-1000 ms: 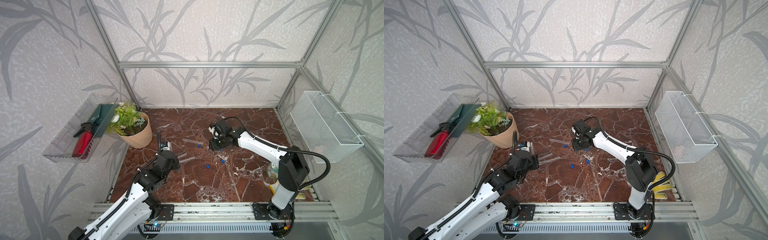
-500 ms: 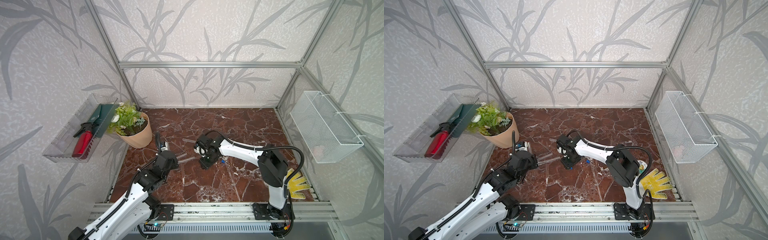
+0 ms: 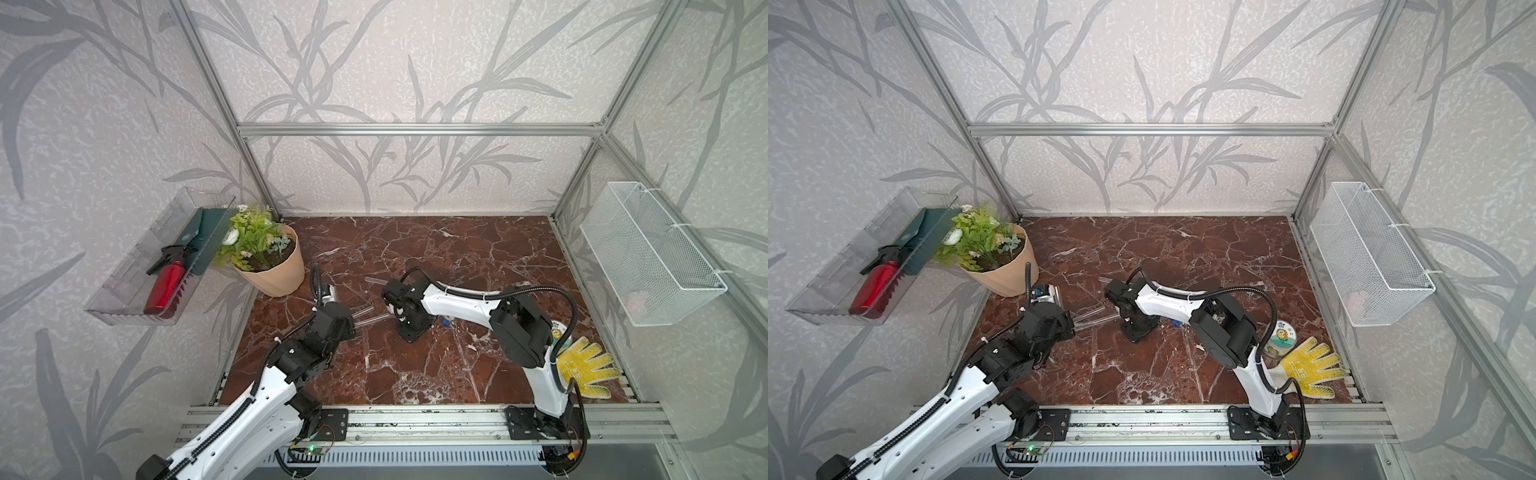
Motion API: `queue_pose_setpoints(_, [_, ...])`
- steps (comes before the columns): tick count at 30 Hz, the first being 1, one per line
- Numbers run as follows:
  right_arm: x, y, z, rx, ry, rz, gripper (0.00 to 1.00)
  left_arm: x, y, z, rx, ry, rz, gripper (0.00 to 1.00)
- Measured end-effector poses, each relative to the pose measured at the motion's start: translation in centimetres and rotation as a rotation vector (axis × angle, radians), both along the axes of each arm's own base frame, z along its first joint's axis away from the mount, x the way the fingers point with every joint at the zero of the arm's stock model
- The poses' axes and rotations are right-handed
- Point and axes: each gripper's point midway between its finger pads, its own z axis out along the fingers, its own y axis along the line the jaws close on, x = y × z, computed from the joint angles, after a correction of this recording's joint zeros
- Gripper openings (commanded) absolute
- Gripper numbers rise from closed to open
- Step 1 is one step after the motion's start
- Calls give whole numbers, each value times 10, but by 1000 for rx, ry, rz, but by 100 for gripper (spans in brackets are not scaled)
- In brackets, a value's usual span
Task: Insert stoppers into test tubes
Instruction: Pick up the stopper from the center of the board, then place the stopper at the center of the board.
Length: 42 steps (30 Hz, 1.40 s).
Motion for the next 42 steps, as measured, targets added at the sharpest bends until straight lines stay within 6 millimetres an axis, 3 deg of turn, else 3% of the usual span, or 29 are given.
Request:
queue_pose_setpoints(8, [10,-4,1,-51,-38,-6,34,-1,0,-1,-8,4,8,0])
queue_pose_setpoints(26, [9,-10,-3,-82,-36,-54,16,-4,2,-3,3,23,9,0])
queue_pose_setpoints(31, [10,-10,1,-77,-40,-90,11,-4,2,8,0,22,7,0])
queue_pose_setpoints(36, [12,-11,30,-31,-87,-209,8,0,-2,25,-13,-3,-8,0])
queue_pose_setpoints(42, [-1,-24,84,92,-153,-525,8,-4,-6,37,-10,-15,-59,0])
